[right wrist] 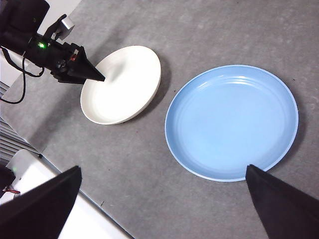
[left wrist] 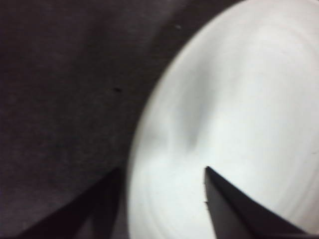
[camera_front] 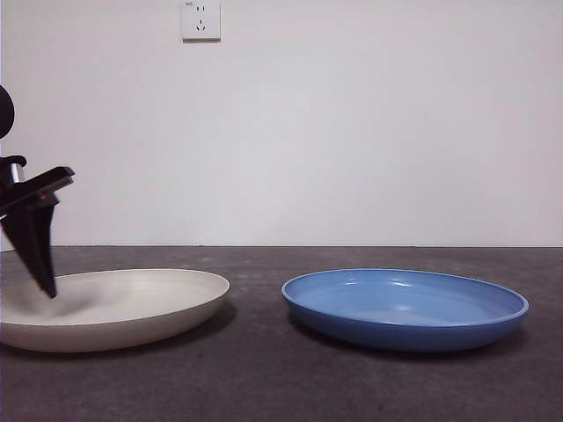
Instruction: Pick up the white plate, put it on the blue plate, put it on desk
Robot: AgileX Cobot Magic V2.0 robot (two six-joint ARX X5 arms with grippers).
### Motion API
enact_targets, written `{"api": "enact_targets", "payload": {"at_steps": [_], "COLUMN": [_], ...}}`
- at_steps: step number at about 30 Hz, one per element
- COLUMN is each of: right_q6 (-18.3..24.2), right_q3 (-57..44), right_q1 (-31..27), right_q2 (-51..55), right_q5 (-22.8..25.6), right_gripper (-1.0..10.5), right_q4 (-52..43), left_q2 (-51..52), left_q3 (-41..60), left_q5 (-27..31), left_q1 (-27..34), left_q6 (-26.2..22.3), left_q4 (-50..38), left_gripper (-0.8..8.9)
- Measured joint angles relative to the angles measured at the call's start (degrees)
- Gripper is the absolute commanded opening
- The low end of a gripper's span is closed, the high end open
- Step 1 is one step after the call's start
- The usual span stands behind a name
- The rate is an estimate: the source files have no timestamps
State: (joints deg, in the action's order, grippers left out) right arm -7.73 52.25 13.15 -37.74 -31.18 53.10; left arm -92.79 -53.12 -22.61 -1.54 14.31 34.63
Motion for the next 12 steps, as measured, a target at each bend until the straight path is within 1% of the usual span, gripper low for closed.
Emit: {"api": "enact_targets", "payload": {"at_steps": [2, 4, 7, 12], "right_q6": [-0.04, -0.17, -0.22, -0.24], "right_q3": [0.0, 0.0, 0.0, 0.0], "right_q1": [0.0, 0.0, 0.0, 0.0], "right_q2": [-0.02, -0.02, -0.02, -0.02], "right_q5": [-0.02, -0.02, -0.02, -0.02], "right_gripper": [5.9, 5.9, 5.9, 5.9], "right_q4": [0.02, 0.0, 0.0, 0.0], "left_q2": [-0.07, -0.07, -0.07, -0.07], "left_q3": [0.0, 0.0, 0.0, 0.0], "left_q5": [1.46, 2.73, 3.06, 3.13], "left_q1": [0.0, 0.0, 0.0, 0.02], "left_q6": [-0.2, -0.5, -0.96, -1.57], "left_q4": [0.02, 0.0, -0.04, -0.28], "left_gripper": [1.37, 0.8, 0.2, 0.15]}}
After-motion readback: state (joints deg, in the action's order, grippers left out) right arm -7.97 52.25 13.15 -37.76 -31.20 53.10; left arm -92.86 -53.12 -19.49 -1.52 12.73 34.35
